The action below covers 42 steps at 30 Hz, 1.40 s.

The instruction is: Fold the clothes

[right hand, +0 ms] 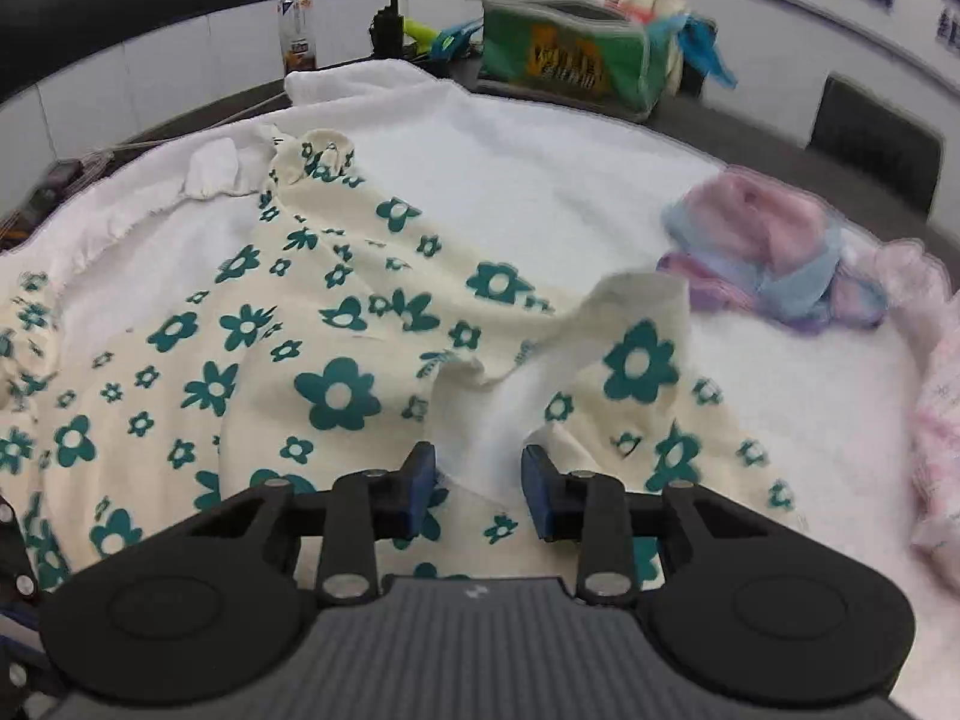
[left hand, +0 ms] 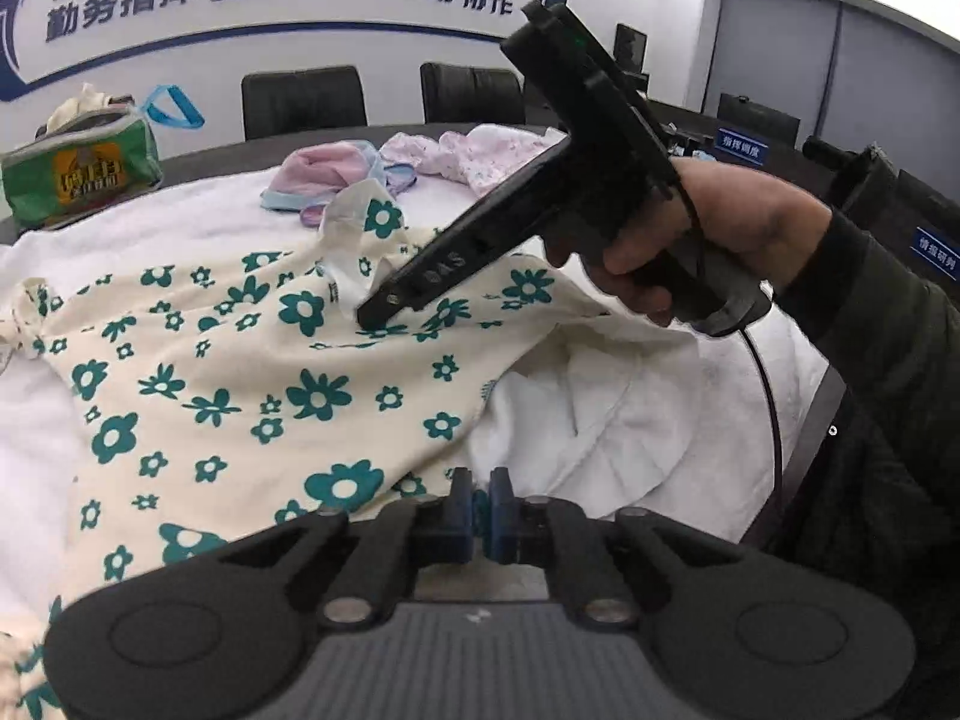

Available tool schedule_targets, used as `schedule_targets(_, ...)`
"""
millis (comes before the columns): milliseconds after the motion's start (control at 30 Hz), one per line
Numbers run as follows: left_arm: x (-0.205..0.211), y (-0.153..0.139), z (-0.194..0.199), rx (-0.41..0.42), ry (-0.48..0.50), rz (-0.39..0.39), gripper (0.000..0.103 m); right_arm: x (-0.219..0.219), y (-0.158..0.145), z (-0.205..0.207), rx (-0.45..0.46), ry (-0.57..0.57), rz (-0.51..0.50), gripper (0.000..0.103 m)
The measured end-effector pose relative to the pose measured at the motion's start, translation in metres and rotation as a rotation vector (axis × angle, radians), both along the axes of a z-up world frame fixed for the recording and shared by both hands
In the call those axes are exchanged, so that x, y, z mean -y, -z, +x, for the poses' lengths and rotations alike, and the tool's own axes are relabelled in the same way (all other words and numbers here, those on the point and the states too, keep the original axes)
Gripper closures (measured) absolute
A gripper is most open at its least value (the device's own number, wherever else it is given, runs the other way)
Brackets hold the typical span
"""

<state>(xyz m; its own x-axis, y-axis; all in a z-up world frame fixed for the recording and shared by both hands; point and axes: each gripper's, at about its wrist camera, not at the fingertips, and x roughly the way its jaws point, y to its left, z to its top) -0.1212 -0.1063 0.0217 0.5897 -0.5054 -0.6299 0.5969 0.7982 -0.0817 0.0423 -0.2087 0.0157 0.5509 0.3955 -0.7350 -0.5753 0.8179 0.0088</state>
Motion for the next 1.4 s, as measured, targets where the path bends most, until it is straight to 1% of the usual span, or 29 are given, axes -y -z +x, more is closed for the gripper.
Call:
schedule_targets(67, -0.001, -0.001, -0.006, 0.019, -0.001, -0.005, 0.1, 0.002, -0.003, -0.005, -0.025, -0.041, -0.023, 0.095)
schedule_targets(133, 0.001, 0.0, -0.009, 0.015, 0.006, -0.012, 0.1, 0.001, -0.007, -0.012, -0.018, -0.053, -0.065, 0.101)
schedule_targets(200, 0.002, 0.002, -0.011, 0.008, 0.011, -0.017, 0.101, 0.001, -0.012, -0.015, 0.027, -0.011, -0.089, 0.102)
schedule_targets(300, 0.003, 0.003, -0.016, 0.023, 0.021, -0.004, 0.101, 0.007, -0.021, -0.006, 0.115, 0.14, -0.042, 0.102)
schedule_targets(333, 0.003, 0.002, -0.017, 0.027, 0.027, 0.003, 0.101, 0.008, -0.021, -0.003, 0.127, 0.167, -0.032, 0.102)
schedule_targets(367, 0.003, 0.001, -0.018, 0.026, 0.036, 0.007, 0.1, 0.006, -0.019, -0.001, 0.122, 0.169, -0.034, 0.102)
schedule_targets(433, 0.002, -0.003, -0.019, 0.037, 0.049, 0.008, 0.097, 0.002, -0.013, 0.0, 0.116, 0.165, -0.048, 0.099)
schedule_targets(467, 0.0, -0.008, -0.018, 0.04, 0.043, -0.01, 0.094, 0.0, -0.01, 0.0, 0.114, 0.161, -0.058, 0.098)
schedule_targets(500, 0.0, -0.011, -0.013, 0.044, 0.031, -0.025, 0.086, 0.0, -0.01, -0.001, 0.115, 0.16, -0.058, 0.097)
schedule_targets(533, 0.0, -0.015, -0.008, 0.049, 0.018, -0.039, 0.081, 0.004, -0.014, -0.005, 0.122, 0.162, -0.038, 0.093)
schedule_targets(567, 0.001, -0.019, -0.003, 0.053, 0.006, -0.052, 0.073, 0.009, -0.021, -0.01, 0.133, 0.162, -0.008, 0.085)
schedule_targets(600, 0.005, -0.021, 0.005, 0.066, -0.013, -0.042, 0.073, 0.015, -0.027, -0.014, 0.146, 0.159, 0.019, 0.078)
schedule_targets(633, 0.012, -0.021, 0.014, 0.081, -0.025, -0.02, 0.072, 0.02, -0.033, -0.017, 0.16, 0.159, 0.038, 0.065)
schedule_targets(667, 0.019, -0.018, 0.021, 0.072, -0.01, -0.001, 0.072, 0.025, -0.039, -0.018, 0.172, 0.166, 0.041, 0.061)
schedule_targets(700, 0.026, -0.016, 0.028, 0.063, 0.005, 0.017, 0.07, 0.027, -0.043, -0.019, 0.18, 0.173, 0.036, 0.062)
schedule_targets(767, 0.04, -0.011, 0.041, 0.044, 0.033, 0.052, 0.061, 0.035, -0.049, -0.018, 0.167, 0.184, 0.043, 0.061)
schedule_targets(867, 0.04, -0.005, 0.056, -0.027, -0.014, 0.01, 0.062, 0.042, -0.045, -0.013, 0.097, 0.163, 0.073, 0.061)
schedule_targets(933, 0.036, -0.003, 0.062, -0.059, -0.042, -0.033, 0.078, 0.039, -0.036, -0.011, 0.069, 0.154, 0.063, 0.062)
schedule_targets(967, 0.034, -0.002, 0.065, -0.075, -0.055, -0.054, 0.097, 0.036, -0.03, -0.009, 0.054, 0.155, 0.047, 0.065)
schedule_targets(1000, 0.032, -0.002, 0.067, -0.086, -0.063, -0.074, 0.099, 0.033, -0.023, -0.006, 0.04, 0.156, 0.031, 0.071)
schedule_targets(1033, 0.028, -0.004, 0.064, -0.078, -0.073, -0.101, 0.1, 0.03, -0.018, -0.004, 0.024, 0.155, 0.018, 0.095)
schedule_targets(1067, 0.023, -0.005, 0.061, -0.071, -0.083, -0.128, 0.101, 0.027, -0.015, -0.004, 0.023, 0.153, 0.01, 0.099)
schedule_targets(1133, 0.012, -0.011, 0.053, -0.041, -0.103, -0.181, 0.103, 0.025, -0.021, -0.01, 0.06, 0.155, 0.013, 0.099)
schedule_targets(1233, -0.007, -0.02, 0.039, 0.003, -0.164, -0.241, 0.103, 0.028, -0.043, -0.019, 0.103, 0.139, 0.098, 0.099)
schedule_targets(1300, -0.023, -0.022, 0.032, 0.01, -0.21, -0.3, 0.103, 0.029, -0.053, -0.017, 0.1, 0.138, 0.156, 0.099)
schedule_targets(1367, -0.036, -0.021, 0.025, 0.019, -0.27, -0.338, 0.103, 0.022, -0.048, -0.011, 0.083, 0.16, 0.176, 0.098)
schedule_targets(1400, -0.04, -0.02, 0.025, 0.016, -0.3, -0.345, 0.103, 0.018, -0.044, -0.008, 0.073, 0.173, 0.184, 0.097)
